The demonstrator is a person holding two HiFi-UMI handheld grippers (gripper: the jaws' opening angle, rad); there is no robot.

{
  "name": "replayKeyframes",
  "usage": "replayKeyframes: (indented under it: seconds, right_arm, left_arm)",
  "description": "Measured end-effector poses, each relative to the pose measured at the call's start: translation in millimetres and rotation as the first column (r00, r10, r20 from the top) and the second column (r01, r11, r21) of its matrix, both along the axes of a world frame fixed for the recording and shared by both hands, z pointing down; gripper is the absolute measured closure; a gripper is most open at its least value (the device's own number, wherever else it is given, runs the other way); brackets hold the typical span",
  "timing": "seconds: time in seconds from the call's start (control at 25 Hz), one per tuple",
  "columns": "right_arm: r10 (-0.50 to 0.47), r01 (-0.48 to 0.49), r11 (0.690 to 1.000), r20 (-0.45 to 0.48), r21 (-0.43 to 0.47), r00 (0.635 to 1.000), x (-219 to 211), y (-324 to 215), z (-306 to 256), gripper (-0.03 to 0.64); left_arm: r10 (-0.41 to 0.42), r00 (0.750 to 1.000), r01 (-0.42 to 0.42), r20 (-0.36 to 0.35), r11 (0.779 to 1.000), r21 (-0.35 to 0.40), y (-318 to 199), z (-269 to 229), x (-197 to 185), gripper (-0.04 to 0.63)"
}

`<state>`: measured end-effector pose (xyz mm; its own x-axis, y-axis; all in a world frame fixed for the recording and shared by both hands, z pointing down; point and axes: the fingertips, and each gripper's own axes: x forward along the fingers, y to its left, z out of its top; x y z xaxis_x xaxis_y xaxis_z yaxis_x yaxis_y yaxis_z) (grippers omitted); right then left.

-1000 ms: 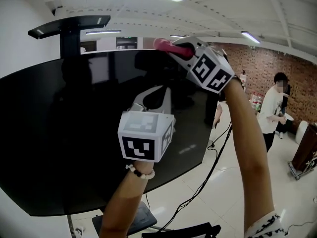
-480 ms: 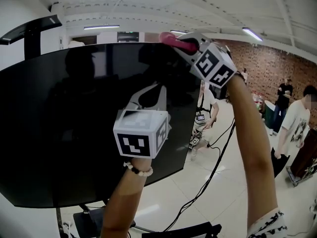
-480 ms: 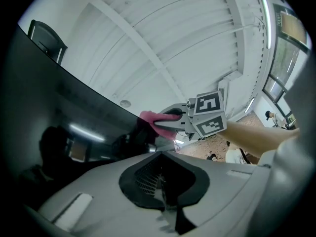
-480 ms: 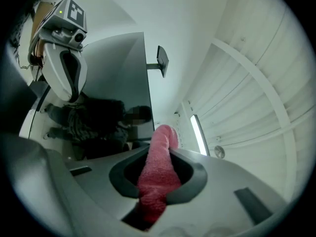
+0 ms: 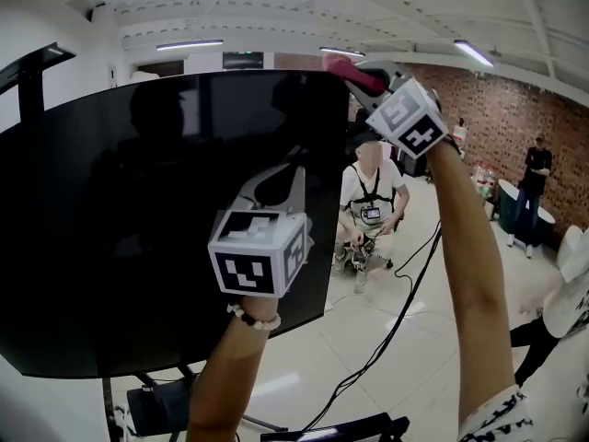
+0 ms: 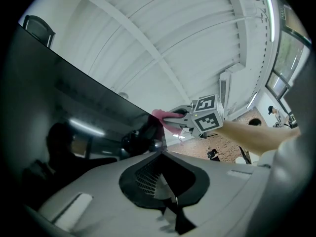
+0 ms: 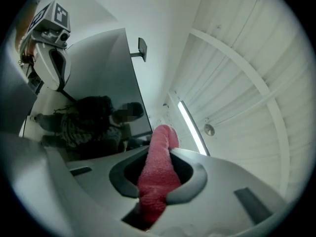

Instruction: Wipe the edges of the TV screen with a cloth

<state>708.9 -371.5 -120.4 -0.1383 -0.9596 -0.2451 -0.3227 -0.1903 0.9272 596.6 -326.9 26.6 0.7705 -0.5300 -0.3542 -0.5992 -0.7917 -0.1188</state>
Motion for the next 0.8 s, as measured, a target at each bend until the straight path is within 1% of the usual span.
replayKeyframes:
  seconds: [0.12,0.2,0.28,0.36,0.48,0.6,0.64,0.8]
  right_arm:
    - [0.005,-0.005,1.0,0.102,0.005,0.995,24.7,2.7,3.2,0.546]
    - [0.014,-0.012,1.0,0.184,-0.012,0.983,43.0,0.8,9.6,0.546]
    - [-0.008,0.02,0.999,0.263,-0.044,0.965,55.4,-3.0,21.1,0.547]
    - [-0.055,0.075,0.996,0.304,-0.055,0.951,51.8,-2.6,30.3,0.546]
    - [-0.096,0.119,0.991,0.279,-0.067,0.955,37.9,-1.9,40.2,0.546]
    - [-0.074,0.1,0.99,0.238,-0.098,0.968,37.2,-7.1,55.4,0.546]
    - [-0.067,0.094,0.99,0.234,-0.104,0.97,35.9,-7.6,60.3,0.546]
    - [-0.097,0.127,0.986,0.25,-0.106,0.963,20.3,-7.1,77.2,0.547]
  left_arm:
    - [0.002,1.0,-0.001,0.015,1.0,-0.017,-1.6,8.4,14.4,0.607]
    - [0.005,1.0,-0.004,0.025,1.0,-0.024,-1.9,12.7,23.7,0.607]
    - [0.011,0.999,-0.01,0.031,1.0,-0.023,-1.3,15.3,29.7,0.607]
    - [0.013,0.999,-0.012,0.037,1.0,-0.024,-1.3,18.8,32.0,0.607]
    - [0.011,0.999,-0.01,0.041,0.999,-0.034,-0.8,25.8,34.7,0.607]
    - [0.009,0.999,-0.007,0.045,0.999,-0.045,-0.8,31.8,36.4,0.607]
    - [0.007,0.999,-0.005,0.047,0.999,-0.048,-0.6,34.1,36.8,0.607]
    - [0.004,0.998,0.0,0.067,0.999,-0.054,1.4,46.8,36.4,0.607]
